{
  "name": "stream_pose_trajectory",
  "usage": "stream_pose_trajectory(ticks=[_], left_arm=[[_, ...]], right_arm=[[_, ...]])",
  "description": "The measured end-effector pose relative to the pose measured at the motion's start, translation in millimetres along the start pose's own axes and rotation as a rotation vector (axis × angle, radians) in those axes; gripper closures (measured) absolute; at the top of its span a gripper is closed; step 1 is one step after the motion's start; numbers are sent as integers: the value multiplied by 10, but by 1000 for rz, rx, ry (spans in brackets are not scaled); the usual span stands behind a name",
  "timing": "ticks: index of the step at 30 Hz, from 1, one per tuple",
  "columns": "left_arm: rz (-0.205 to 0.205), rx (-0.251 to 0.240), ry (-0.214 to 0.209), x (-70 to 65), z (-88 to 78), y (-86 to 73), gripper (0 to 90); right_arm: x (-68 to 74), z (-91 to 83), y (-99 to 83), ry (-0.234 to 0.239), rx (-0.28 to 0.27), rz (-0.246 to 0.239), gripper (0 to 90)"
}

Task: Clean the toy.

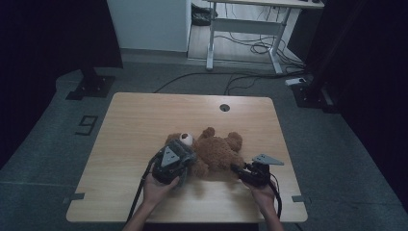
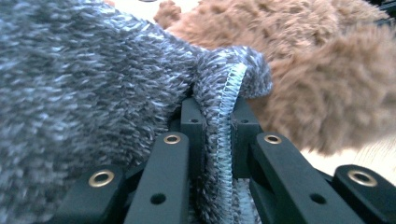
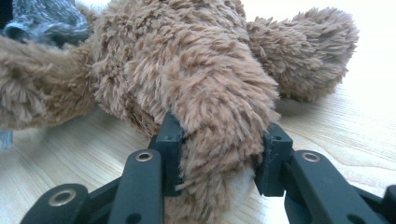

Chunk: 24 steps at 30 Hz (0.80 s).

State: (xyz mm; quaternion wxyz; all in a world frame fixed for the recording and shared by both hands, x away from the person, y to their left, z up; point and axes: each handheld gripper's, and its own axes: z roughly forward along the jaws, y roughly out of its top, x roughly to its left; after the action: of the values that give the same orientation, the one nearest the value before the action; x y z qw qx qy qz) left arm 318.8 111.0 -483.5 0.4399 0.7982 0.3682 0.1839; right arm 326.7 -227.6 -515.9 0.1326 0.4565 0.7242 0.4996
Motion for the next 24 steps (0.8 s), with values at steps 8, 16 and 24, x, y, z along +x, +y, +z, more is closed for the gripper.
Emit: stream_pose_trajectory(ticks=[8, 16, 24], left_arm=[[-74, -14, 93, 348, -303, -164, 795], [-99, -11, 122, 450, -343, -226, 795], [-68, -44, 92, 277, -350, -76, 795]], right_arm=[[-4, -2, -3, 3, 0, -1, 608], [-5, -3, -1, 2, -1, -4, 607], [1, -7, -4, -3, -1, -8, 607]])
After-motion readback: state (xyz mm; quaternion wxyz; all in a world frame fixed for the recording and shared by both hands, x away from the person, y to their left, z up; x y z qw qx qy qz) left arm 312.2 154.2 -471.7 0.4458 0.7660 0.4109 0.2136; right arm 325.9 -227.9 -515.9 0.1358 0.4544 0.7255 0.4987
